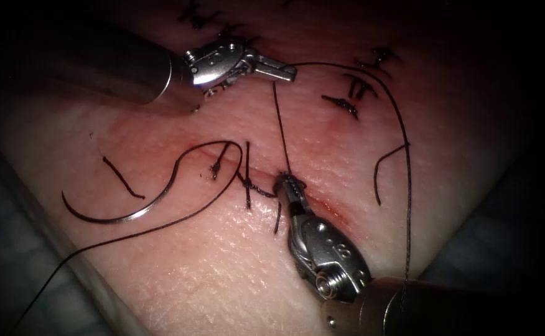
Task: Wound Closure
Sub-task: Secure the knot by pulling up with the left arm and down with the right.
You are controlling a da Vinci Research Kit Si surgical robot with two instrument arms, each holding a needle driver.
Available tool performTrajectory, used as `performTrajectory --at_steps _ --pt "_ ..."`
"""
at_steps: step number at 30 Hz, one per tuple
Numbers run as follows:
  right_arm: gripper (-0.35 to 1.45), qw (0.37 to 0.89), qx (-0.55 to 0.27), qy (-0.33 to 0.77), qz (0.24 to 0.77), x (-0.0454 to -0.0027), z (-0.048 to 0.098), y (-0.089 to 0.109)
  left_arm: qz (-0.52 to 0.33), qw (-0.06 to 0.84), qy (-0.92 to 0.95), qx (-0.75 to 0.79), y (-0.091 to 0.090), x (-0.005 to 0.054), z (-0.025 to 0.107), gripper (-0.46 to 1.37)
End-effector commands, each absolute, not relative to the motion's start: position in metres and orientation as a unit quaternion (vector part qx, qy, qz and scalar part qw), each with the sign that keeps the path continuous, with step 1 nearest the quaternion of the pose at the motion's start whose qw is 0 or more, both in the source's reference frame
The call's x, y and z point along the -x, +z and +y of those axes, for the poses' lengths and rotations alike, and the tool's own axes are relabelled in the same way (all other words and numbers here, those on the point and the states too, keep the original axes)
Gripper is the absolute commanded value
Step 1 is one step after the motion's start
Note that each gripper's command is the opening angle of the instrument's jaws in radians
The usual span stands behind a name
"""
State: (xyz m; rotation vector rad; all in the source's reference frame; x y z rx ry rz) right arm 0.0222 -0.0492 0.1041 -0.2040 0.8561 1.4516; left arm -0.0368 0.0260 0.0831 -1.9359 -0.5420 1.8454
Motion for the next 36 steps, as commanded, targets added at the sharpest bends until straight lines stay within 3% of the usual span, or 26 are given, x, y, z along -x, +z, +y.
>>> performTrajectory --at_steps 1,16,36 --pt "-0.35 0.661 0.086 0.643 0.377 -0.0223 -0.0492 0.1037 -0.197 0.207 0.661 0.694 0.0830 0.0370 0.0261 -0.35" --pt "-0.35 0.643 0.013 0.647 0.411 -0.0225 -0.0498 0.1025 -0.191 0.206 0.663 0.694 0.0847 0.0389 0.0280 -0.35" --pt "-0.35 0.627 -0.029 0.674 0.389 -0.0210 -0.0515 0.1056 -0.144 0.217 0.677 0.688 0.0890 0.0406 0.0321 -0.35"
